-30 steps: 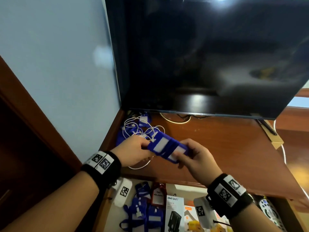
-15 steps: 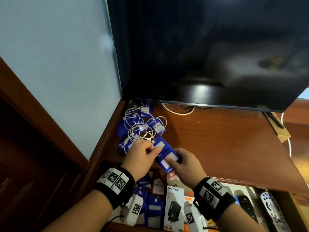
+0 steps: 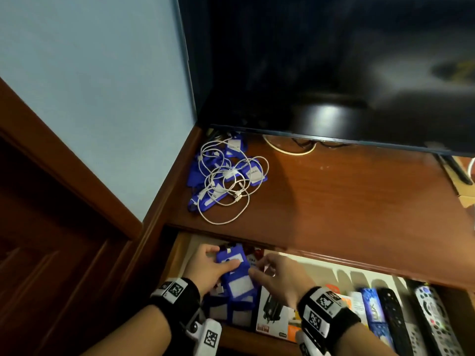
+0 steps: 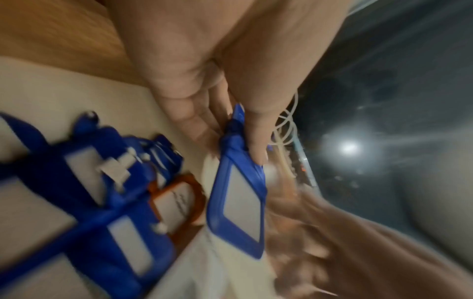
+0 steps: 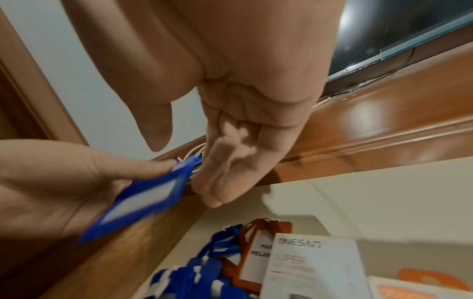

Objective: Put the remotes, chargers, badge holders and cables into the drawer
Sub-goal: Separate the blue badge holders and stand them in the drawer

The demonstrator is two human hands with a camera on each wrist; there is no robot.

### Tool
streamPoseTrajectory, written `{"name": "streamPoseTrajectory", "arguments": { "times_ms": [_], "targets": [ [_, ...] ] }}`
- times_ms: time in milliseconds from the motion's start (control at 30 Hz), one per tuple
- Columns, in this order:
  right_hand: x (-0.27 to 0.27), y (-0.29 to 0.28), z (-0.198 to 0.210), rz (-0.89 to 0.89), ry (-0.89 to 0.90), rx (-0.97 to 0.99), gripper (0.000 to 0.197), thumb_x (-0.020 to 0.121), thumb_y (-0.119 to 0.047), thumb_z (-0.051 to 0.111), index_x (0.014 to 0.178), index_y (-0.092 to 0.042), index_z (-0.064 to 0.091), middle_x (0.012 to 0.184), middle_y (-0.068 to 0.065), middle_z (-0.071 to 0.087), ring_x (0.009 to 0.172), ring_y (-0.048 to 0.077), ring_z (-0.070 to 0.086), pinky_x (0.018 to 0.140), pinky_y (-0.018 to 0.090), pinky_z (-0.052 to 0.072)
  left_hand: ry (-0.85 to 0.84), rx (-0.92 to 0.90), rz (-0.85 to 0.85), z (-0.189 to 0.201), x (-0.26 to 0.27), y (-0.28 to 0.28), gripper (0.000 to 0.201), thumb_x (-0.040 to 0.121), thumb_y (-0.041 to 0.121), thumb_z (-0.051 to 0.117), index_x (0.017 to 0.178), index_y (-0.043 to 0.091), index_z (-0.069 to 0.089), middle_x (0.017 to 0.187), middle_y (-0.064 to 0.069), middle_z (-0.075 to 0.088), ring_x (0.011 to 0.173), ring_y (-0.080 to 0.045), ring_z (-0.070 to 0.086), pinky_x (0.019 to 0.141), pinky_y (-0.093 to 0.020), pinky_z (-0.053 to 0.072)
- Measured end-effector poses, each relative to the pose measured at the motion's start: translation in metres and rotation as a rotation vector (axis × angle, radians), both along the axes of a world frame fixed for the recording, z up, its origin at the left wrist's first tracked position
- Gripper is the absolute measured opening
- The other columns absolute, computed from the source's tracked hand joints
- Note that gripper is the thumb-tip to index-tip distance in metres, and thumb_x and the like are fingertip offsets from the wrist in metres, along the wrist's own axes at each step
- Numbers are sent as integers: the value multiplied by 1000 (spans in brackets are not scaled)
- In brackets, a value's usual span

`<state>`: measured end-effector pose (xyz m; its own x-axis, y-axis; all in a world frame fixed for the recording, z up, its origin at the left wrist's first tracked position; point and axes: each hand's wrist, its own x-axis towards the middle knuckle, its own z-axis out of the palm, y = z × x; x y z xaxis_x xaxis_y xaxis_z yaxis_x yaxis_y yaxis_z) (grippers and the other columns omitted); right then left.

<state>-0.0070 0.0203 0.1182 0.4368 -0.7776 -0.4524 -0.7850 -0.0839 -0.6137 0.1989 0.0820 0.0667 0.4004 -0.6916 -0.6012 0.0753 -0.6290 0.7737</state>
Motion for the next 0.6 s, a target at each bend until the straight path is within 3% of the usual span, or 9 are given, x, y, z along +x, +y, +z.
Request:
{"name": "streamPoseTrajectory", "arguments": {
  "times_ms": [100, 167, 233, 367, 433, 500, 600],
  "targets": [
    [-5, -11, -2, 28, 39, -39, 22, 91, -57, 65, 98, -36, 63, 92, -9, 69, 84, 12, 65, 74, 29, 53, -150, 8, -114, -28, 16, -8, 44, 67, 28, 98, 98, 18, 68, 90, -5, 78, 84, -24, 76, 84, -51, 62],
    [-5, -22, 1, 42, 96, -88, 27, 93, -53, 65, 108, -31, 67, 102, -5, 72, 94, 18, 68, 75, 28, 48, -240, -3, -201, -35, 19, -16, 27, 75, 30, 93, 83, 18, 71, 79, -2, 77, 76, -20, 74, 80, -46, 62],
    [-3, -33, 1, 43, 130, -112, 26, 93, -50, 66, 109, -28, 67, 106, -4, 73, 95, 18, 67, 74, 26, 44, -272, 0, -259, -45, 20, -26, 23, 80, 30, 89, 81, 16, 71, 78, -1, 76, 74, -16, 73, 79, -43, 61],
    [0, -53, 1, 43, 148, -122, 21, 94, -43, 68, 97, -23, 63, 102, -3, 74, 94, 21, 69, 82, 32, 54, -250, -26, -253, -64, 21, -45, 24, 83, 31, 87, 98, 15, 78, 99, 1, 79, 93, -17, 74, 91, -44, 59],
    [0, -61, 2, 48, 159, -138, 21, 94, -42, 68, 99, -21, 65, 101, -3, 74, 93, 21, 68, 79, 30, 51, -254, -35, -236, -63, 19, -54, 30, 88, 25, 83, 112, 8, 76, 108, 1, 75, 100, -15, 68, 89, -32, 54],
    [1, -67, 3, 57, 182, -153, 20, 95, -42, 66, 102, -23, 64, 98, -6, 70, 88, 17, 62, 75, 26, 43, -296, 19, -284, -65, 20, -62, 35, 95, 24, 75, 122, 2, 71, 118, -8, 72, 107, -19, 65, 80, -20, 42],
    [4, -74, -3, 66, 191, -136, 17, 96, -42, 66, 102, -26, 62, 94, -11, 62, 87, 14, 58, 75, 25, 41, -348, 120, -419, -75, 29, -71, 43, 101, 34, 65, 135, 7, 64, 138, -14, 65, 126, -32, 60, 89, -24, 39]
  ]
}}
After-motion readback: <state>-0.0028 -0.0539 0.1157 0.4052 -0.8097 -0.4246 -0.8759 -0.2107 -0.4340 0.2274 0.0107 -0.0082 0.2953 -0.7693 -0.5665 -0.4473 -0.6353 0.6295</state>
